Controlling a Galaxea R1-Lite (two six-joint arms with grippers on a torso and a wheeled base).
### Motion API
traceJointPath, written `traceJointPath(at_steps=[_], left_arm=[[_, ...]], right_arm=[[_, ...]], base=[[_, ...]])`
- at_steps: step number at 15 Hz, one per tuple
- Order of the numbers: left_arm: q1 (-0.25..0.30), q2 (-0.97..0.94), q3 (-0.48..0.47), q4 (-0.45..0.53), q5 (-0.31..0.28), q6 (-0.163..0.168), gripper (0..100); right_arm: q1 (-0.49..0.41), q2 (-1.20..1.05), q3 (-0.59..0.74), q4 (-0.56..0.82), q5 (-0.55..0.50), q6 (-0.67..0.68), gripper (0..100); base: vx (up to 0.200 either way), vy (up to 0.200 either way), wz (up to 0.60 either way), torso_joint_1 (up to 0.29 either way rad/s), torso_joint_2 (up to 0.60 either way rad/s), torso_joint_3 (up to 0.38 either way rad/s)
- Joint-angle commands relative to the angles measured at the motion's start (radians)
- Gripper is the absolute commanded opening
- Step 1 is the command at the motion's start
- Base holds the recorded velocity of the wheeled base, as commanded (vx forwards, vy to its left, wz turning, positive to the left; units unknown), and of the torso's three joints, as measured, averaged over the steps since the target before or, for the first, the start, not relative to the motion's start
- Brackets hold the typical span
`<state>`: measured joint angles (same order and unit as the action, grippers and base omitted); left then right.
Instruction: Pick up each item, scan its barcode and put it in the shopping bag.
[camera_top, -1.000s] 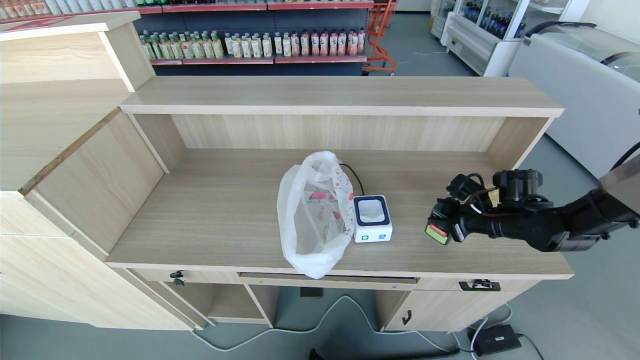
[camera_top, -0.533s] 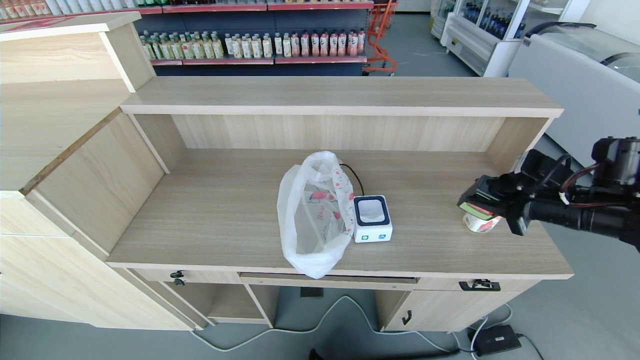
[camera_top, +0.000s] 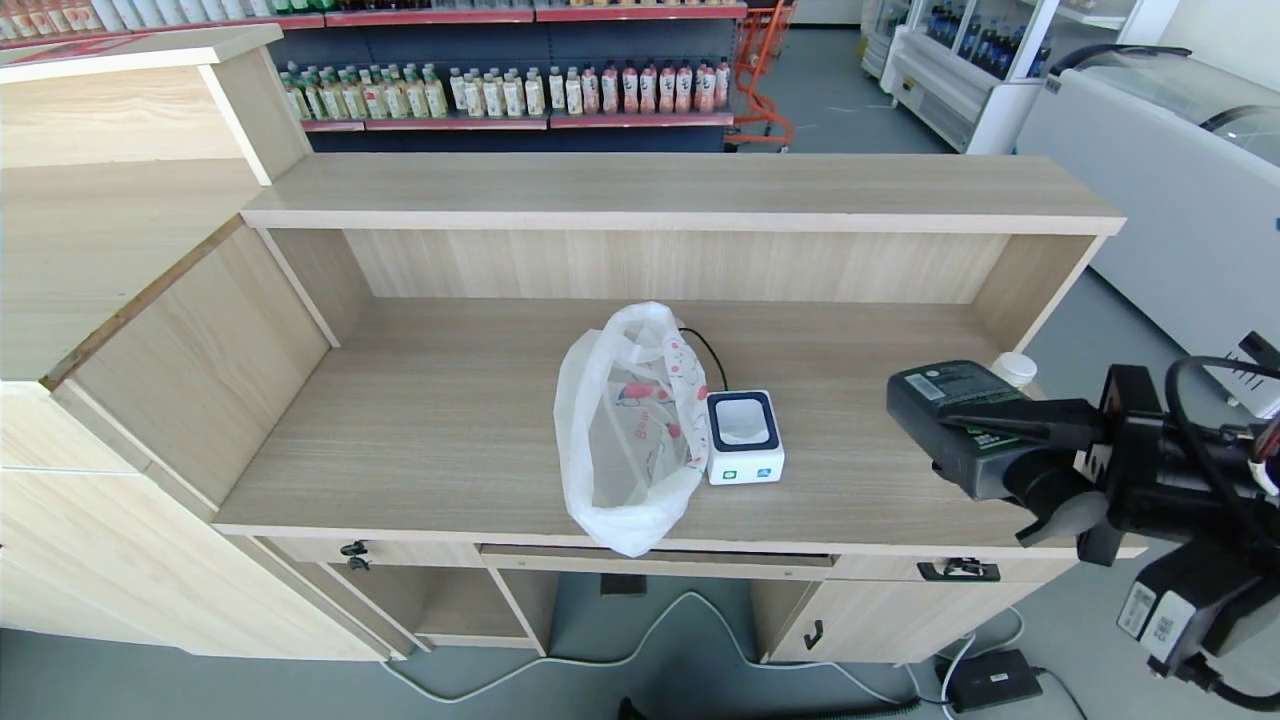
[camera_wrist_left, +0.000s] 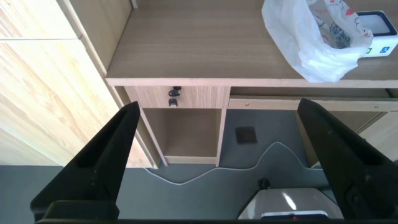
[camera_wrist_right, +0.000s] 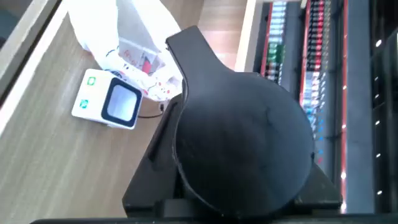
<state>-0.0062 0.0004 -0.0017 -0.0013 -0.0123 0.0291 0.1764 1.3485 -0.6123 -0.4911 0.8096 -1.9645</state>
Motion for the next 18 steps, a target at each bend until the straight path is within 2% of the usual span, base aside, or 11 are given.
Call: traceJointPath(at_steps=[1, 3, 5, 6, 8, 10, 13, 18], left_arm=[[0.0, 0.0, 0.0, 0.0, 0.0, 0.0, 100], [0.0, 0.0, 0.0, 0.0, 0.0, 0.0, 100], [0.0, 0.0, 0.0, 0.0, 0.0, 0.0, 100], [0.0, 0.0, 0.0, 0.0, 0.0, 0.0, 100], [0.0, 0.0, 0.0, 0.0, 0.0, 0.0, 100], [0.0, 0.0, 0.0, 0.0, 0.0, 0.0, 100], [0.0, 0.0, 0.0, 0.0, 0.0, 0.0, 100], [0.0, 0.0, 0.0, 0.0, 0.0, 0.0, 100]], right_arm=[[0.107, -0.049, -0.017, 0.003, 0.007, -0.16, 0], [0.152, -0.072, -0.069, 0.005, 0.068, -0.379, 0], [0.273, -0.058, -0.066, 0.003, 0.125, -0.476, 0], [0.321, -0.065, -0.073, 0.0, 0.184, -0.519, 0], [0.408, -0.108, -0.061, -0.003, 0.211, -0.548, 0], [0.41, -0.181, -0.069, -0.006, 0.211, -0.57, 0], [0.462, -0.203, -0.06, -0.014, 0.217, -0.594, 0], [0.479, -0.247, 0.026, -0.009, 0.232, -0.628, 0]], base=[[0.0, 0.0, 0.0, 0.0, 0.0, 0.0], [0.0, 0.0, 0.0, 0.0, 0.0, 0.0], [0.0, 0.0, 0.0, 0.0, 0.0, 0.0], [0.0, 0.0, 0.0, 0.0, 0.0, 0.0], [0.0, 0.0, 0.0, 0.0, 0.0, 0.0], [0.0, 0.0, 0.0, 0.0, 0.0, 0.0], [0.0, 0.0, 0.0, 0.0, 0.0, 0.0], [0.0, 0.0, 0.0, 0.0, 0.0, 0.0]])
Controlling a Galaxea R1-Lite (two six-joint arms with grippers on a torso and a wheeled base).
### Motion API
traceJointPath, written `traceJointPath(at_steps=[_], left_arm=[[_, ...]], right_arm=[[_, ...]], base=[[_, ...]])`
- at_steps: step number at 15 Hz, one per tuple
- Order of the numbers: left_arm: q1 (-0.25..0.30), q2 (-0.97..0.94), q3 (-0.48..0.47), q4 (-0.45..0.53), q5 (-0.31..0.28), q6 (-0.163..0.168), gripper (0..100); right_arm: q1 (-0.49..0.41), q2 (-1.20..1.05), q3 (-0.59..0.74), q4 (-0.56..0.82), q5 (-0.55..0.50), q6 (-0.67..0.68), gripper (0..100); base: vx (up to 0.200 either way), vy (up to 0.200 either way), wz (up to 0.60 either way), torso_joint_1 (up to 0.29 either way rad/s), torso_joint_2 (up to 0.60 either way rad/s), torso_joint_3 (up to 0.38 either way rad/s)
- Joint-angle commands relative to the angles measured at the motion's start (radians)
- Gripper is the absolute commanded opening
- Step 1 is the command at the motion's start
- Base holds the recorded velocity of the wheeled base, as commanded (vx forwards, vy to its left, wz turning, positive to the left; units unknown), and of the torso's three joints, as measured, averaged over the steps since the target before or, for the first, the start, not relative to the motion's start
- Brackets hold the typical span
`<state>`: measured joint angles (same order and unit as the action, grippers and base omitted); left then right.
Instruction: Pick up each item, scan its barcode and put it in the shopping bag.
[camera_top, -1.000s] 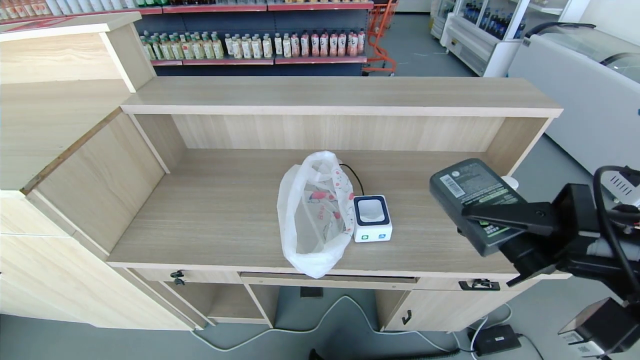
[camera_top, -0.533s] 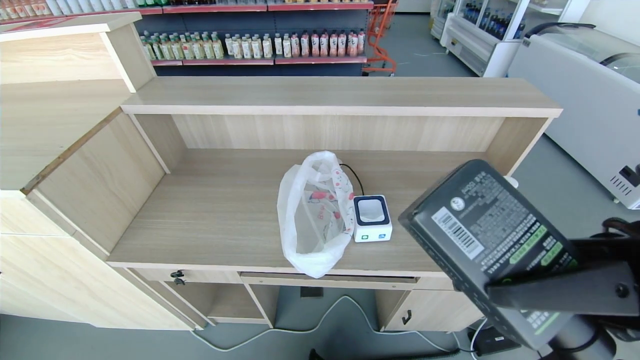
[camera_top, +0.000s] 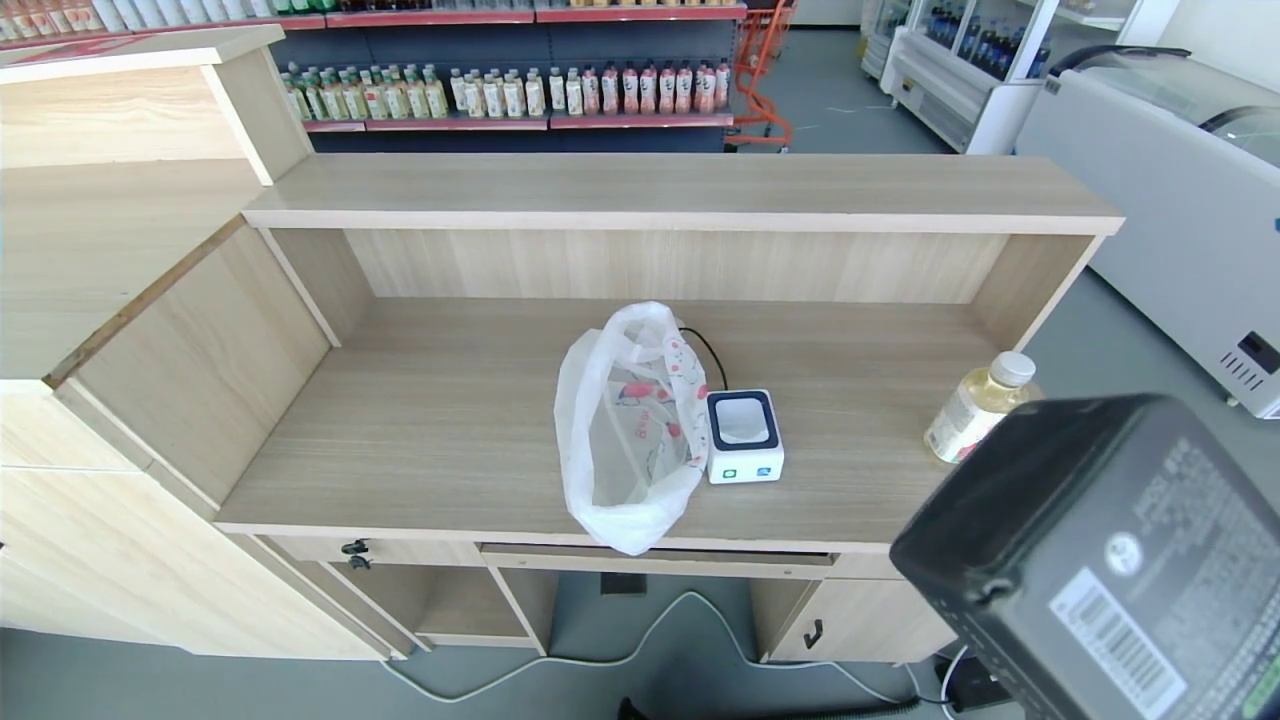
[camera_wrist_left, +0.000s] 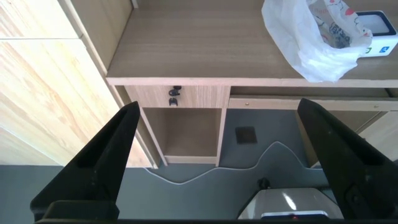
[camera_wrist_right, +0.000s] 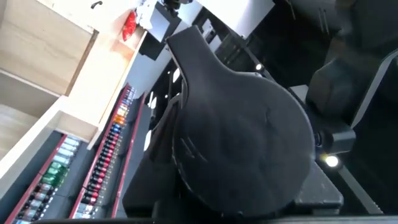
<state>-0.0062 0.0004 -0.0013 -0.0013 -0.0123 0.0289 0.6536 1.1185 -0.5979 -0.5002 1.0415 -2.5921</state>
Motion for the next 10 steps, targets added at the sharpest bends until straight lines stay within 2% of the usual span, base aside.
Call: traceJointPath(at_steps=[1, 10], left_arm=[[0.0, 0.0, 0.0, 0.0, 0.0, 0.0, 100], [0.0, 0.0, 0.0, 0.0, 0.0, 0.0, 100]], right_arm=[[0.001, -0.02, 0.012, 0.002, 0.0, 0.0, 0], [-0.006, -0.043, 0.007, 0.005, 0.002, 0.001, 0]], base=[[0.0, 0.0, 0.0, 0.0, 0.0, 0.0], [0.0, 0.0, 0.0, 0.0, 0.0, 0.0]])
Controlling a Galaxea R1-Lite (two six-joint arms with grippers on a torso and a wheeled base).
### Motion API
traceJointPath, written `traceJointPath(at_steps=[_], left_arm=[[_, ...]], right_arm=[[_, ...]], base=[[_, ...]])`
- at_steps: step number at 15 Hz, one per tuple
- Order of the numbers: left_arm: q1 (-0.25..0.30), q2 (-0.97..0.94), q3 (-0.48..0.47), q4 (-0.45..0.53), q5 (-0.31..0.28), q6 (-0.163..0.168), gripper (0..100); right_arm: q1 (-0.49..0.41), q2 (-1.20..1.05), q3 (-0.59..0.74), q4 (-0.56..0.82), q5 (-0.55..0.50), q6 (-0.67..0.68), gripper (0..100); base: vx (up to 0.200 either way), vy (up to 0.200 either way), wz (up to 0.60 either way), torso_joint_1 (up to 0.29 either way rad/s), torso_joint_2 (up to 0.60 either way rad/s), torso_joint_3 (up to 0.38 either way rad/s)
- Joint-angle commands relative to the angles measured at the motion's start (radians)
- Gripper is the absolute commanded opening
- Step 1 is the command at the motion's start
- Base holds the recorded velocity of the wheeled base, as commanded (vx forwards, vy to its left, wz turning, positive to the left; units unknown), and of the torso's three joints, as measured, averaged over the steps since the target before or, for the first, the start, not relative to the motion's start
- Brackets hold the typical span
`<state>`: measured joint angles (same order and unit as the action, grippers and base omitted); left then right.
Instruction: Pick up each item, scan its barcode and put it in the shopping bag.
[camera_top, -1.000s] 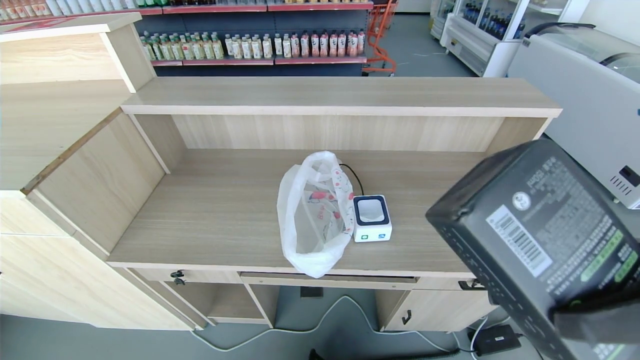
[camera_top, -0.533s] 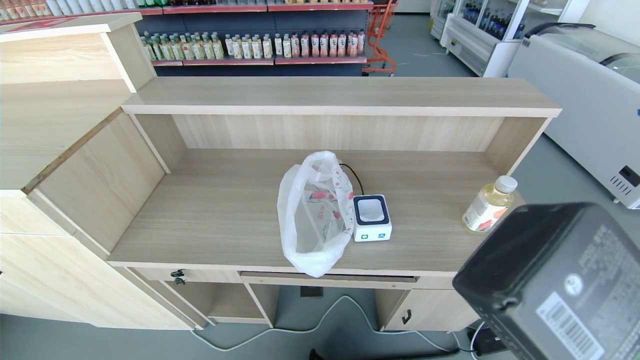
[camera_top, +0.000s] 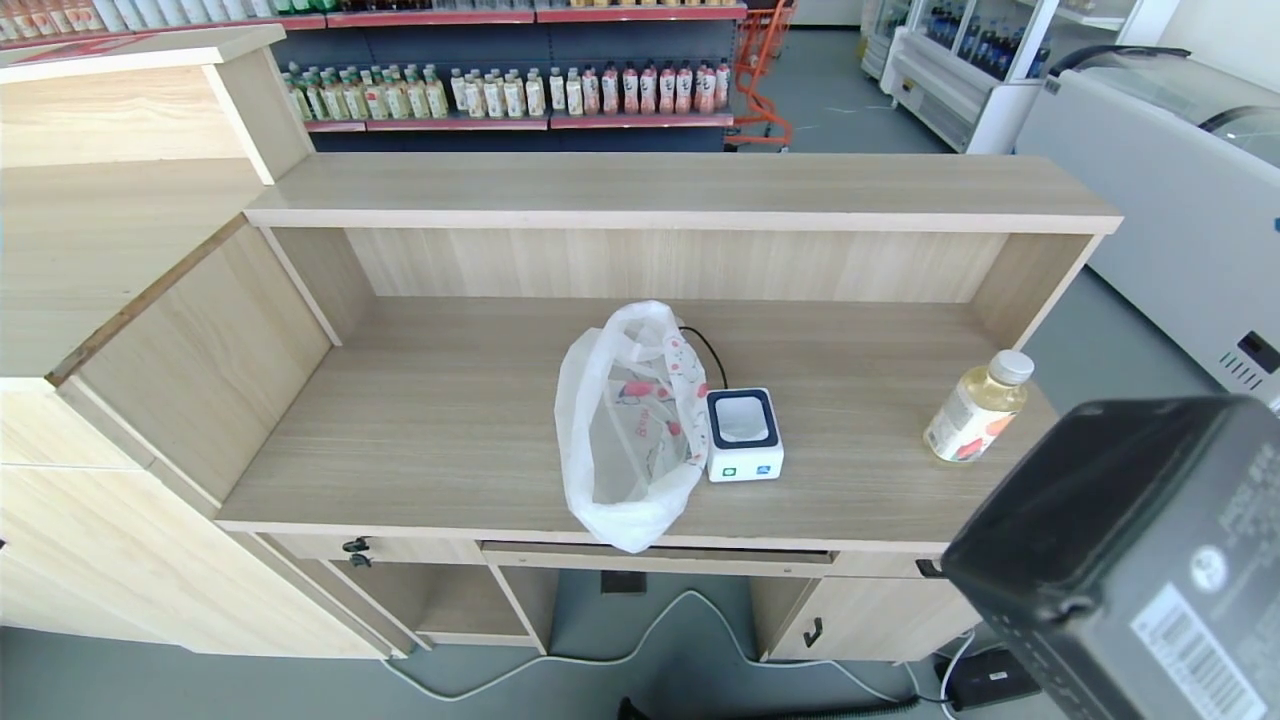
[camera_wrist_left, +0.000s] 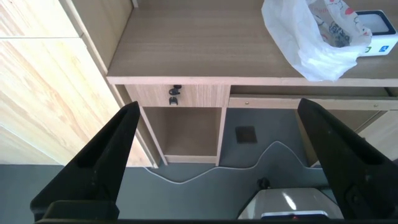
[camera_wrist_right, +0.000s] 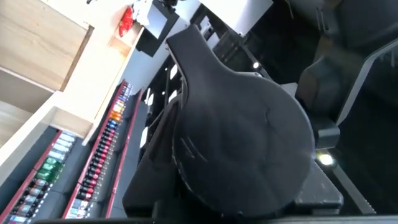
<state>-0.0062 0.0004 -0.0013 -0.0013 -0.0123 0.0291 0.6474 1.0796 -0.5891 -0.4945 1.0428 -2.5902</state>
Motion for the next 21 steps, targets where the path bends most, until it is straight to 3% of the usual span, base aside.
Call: traceJointPath(at_steps=[1, 6, 8, 10, 12, 14, 16, 19, 21], left_arm=[[0.0, 0.0, 0.0, 0.0, 0.0, 0.0, 100], [0.0, 0.0, 0.0, 0.0, 0.0, 0.0, 100], [0.0, 0.0, 0.0, 0.0, 0.0, 0.0, 100], [0.0, 0.0, 0.0, 0.0, 0.0, 0.0, 100], [0.0, 0.0, 0.0, 0.0, 0.0, 0.0, 100], [0.0, 0.0, 0.0, 0.0, 0.0, 0.0, 100], [0.0, 0.0, 0.0, 0.0, 0.0, 0.0, 100], [0.0, 0.0, 0.0, 0.0, 0.0, 0.0, 100], [0.0, 0.0, 0.0, 0.0, 0.0, 0.0, 100]], right_arm=[[-0.002, -0.009, -0.003, -0.001, 0.002, 0.001, 0], [-0.002, -0.009, -0.009, 0.001, 0.003, 0.024, 0], [-0.026, 0.01, -0.04, 0.001, -0.007, 0.122, 0], [-0.19, 0.053, -0.066, 0.002, -0.118, 0.387, 0], [-0.462, 0.077, -0.052, 0.033, -0.234, 0.895, 0], [-0.608, 0.092, -0.037, 0.154, -0.267, 1.268, 0], [-0.804, 0.115, -0.041, 0.266, -0.267, 1.409, 0], [-1.0, 0.152, -0.04, 0.277, -0.267, 1.515, 0], [-1.031, 0.178, -0.041, 0.277, -0.267, 1.561, 0]], base=[[0.0, 0.0, 0.0, 0.0, 0.0, 0.0], [0.0, 0.0, 0.0, 0.0, 0.0, 0.0], [0.0, 0.0, 0.0, 0.0, 0.0, 0.0], [0.0, 0.0, 0.0, 0.0, 0.0, 0.0], [0.0, 0.0, 0.0, 0.0, 0.0, 0.0], [0.0, 0.0, 0.0, 0.0, 0.0, 0.0], [0.0, 0.0, 0.0, 0.0, 0.0, 0.0], [0.0, 0.0, 0.0, 0.0, 0.0, 0.0], [0.0, 0.0, 0.0, 0.0, 0.0, 0.0]])
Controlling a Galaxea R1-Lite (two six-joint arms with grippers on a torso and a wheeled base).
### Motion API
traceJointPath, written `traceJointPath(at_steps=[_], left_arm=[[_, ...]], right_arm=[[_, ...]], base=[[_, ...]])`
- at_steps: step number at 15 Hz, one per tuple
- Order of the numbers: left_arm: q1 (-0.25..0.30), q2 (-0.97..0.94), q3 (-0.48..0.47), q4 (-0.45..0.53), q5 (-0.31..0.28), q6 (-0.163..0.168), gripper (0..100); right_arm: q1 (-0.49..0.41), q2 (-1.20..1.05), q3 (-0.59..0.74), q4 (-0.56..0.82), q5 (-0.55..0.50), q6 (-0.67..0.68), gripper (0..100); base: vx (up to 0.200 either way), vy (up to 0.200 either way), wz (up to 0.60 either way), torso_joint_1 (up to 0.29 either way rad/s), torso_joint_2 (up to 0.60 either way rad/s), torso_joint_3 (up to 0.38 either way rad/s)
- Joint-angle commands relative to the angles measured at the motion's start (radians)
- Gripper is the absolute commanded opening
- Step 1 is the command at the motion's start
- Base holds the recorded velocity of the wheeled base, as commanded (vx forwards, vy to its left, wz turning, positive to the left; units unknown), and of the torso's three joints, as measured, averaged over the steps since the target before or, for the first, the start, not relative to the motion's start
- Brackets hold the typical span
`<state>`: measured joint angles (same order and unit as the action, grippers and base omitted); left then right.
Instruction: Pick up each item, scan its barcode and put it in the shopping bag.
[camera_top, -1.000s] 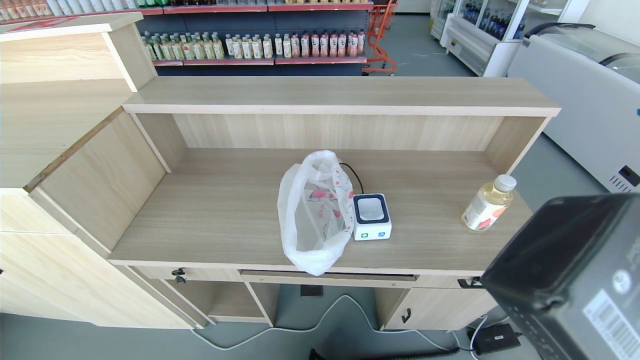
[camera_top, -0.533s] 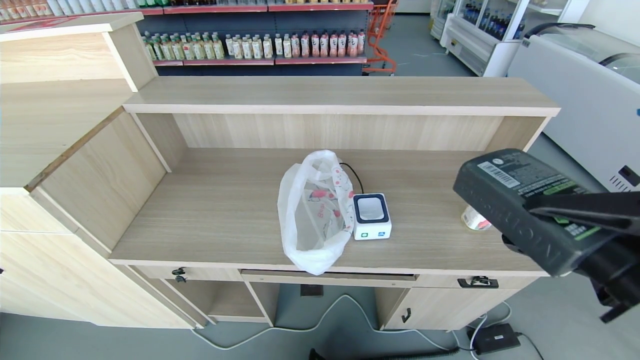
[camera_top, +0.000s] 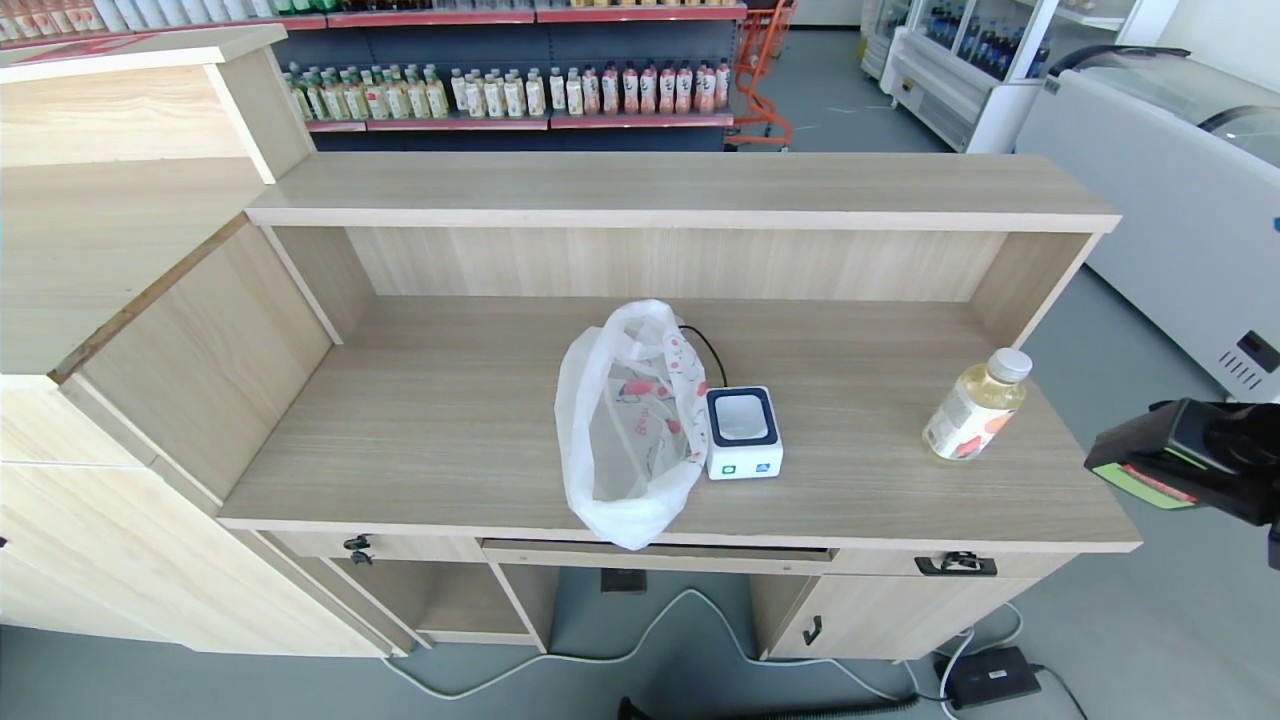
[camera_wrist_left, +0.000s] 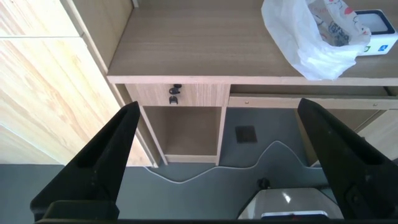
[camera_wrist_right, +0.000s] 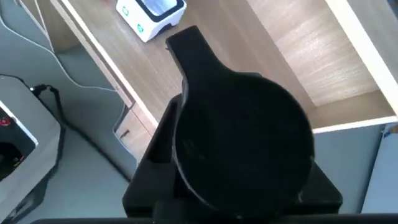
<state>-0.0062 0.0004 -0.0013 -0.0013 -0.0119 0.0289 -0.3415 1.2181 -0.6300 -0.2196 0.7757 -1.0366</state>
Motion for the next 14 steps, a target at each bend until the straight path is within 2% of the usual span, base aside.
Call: traceJointPath(at_steps=[1, 3, 5, 7, 9, 10, 11, 13, 14], left_arm=[[0.0, 0.0, 0.0, 0.0, 0.0, 0.0, 100], [0.0, 0.0, 0.0, 0.0, 0.0, 0.0, 100], [0.0, 0.0, 0.0, 0.0, 0.0, 0.0, 100], [0.0, 0.0, 0.0, 0.0, 0.0, 0.0, 100], [0.0, 0.0, 0.001, 0.0, 0.0, 0.0, 100], [0.0, 0.0, 0.001, 0.0, 0.0, 0.0, 100], [0.0, 0.0, 0.0, 0.0, 0.0, 0.0, 100], [0.0, 0.0, 0.0, 0.0, 0.0, 0.0, 100], [0.0, 0.0, 0.001, 0.0, 0.0, 0.0, 100]], right_arm=[[-0.045, 0.058, -0.004, 0.002, 0.002, 0.012, 0], [-0.045, 0.087, -0.004, -0.024, 0.01, 0.013, 0], [-0.021, 0.141, -0.01, -0.158, 0.008, 0.053, 0], [0.062, 0.202, -0.053, -0.27, 0.004, 0.21, 0], [0.16, 0.262, -0.102, -0.282, 0.004, 0.372, 0], [0.202, 0.327, -0.145, -0.284, 0.005, 0.495, 0], [0.223, 0.371, -0.181, -0.293, 0.007, 0.612, 0], [0.243, 0.48, -0.218, -0.406, 0.0, 0.882, 0], [0.253, 0.506, -0.223, -0.437, -0.01, 0.926, 0]], base=[[0.0, 0.0, 0.0, 0.0, 0.0, 0.0], [0.0, 0.0, 0.6, 0.002, 0.0, 0.005], [0.0, 0.0, 0.6, 0.0, 0.0, 0.002], [0.0, 0.0, 0.6, 0.005, 0.0, -0.002], [0.0, 0.0, 0.0, 0.0, 0.0, 0.0], [0.0, 0.0, 0.0, 0.0, 0.0, 0.0], [0.0, 0.0, 0.0, 0.0, 0.0, 0.0], [0.0, 0.0, 0.0, 0.0, 0.0, 0.0], [0.0, 0.0, 0.0, 0.0, 0.0, 0.0]])
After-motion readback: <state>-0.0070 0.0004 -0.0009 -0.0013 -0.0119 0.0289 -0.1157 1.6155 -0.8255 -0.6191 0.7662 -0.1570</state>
